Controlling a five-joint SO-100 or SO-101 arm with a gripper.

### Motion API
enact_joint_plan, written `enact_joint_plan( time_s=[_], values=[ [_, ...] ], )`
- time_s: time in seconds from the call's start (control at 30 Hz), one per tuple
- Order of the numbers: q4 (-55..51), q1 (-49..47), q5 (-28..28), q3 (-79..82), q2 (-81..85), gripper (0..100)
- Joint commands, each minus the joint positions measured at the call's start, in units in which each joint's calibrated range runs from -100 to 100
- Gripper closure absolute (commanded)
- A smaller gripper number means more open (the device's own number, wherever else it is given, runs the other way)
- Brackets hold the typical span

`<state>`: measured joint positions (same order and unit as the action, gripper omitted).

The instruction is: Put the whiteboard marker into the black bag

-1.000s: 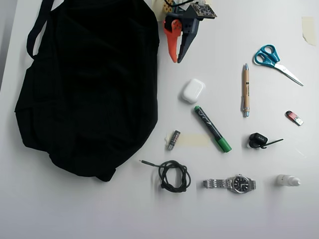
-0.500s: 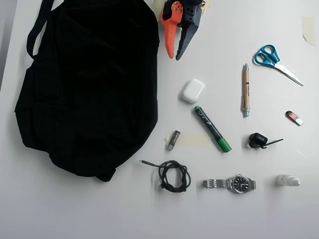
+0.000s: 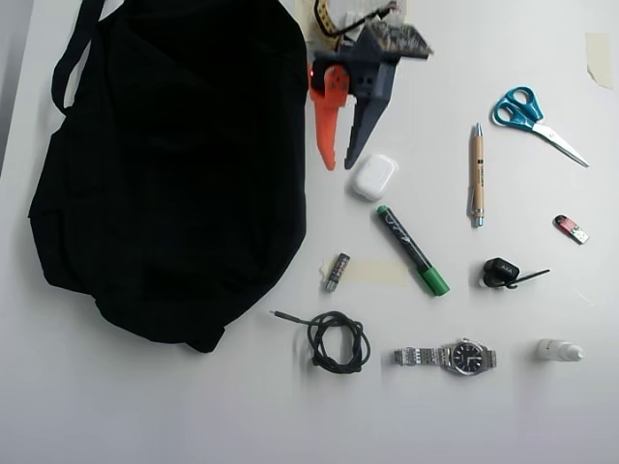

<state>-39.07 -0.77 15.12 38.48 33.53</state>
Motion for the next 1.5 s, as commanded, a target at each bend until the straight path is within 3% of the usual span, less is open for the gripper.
enact_joint_plan(
  time_s=[0.0,0.17,0.53,0.67,0.77,0.9,1.0,1.37,1.47],
  values=[
    [-11.75,-4.02,-2.53,-17.46,-14.27,92],
    [-23.98,-9.25,-8.04,-26.44,-21.00,92],
    [-26.82,-17.33,-13.07,-31.11,-31.79,87],
    [-33.02,-18.08,-14.64,-38.03,-38.34,87],
    [-39.57,-18.38,-12.23,-44.95,-41.99,87],
    [-43.36,-16.81,-2.69,-50.52,-42.57,86],
    [-42.84,-16.06,1.45,-50.70,-42.66,86],
    [-35.18,-16.21,3.39,-50.79,-47.80,86],
    [-28.37,-16.21,3.39,-50.79,-52.20,86]
  ],
)
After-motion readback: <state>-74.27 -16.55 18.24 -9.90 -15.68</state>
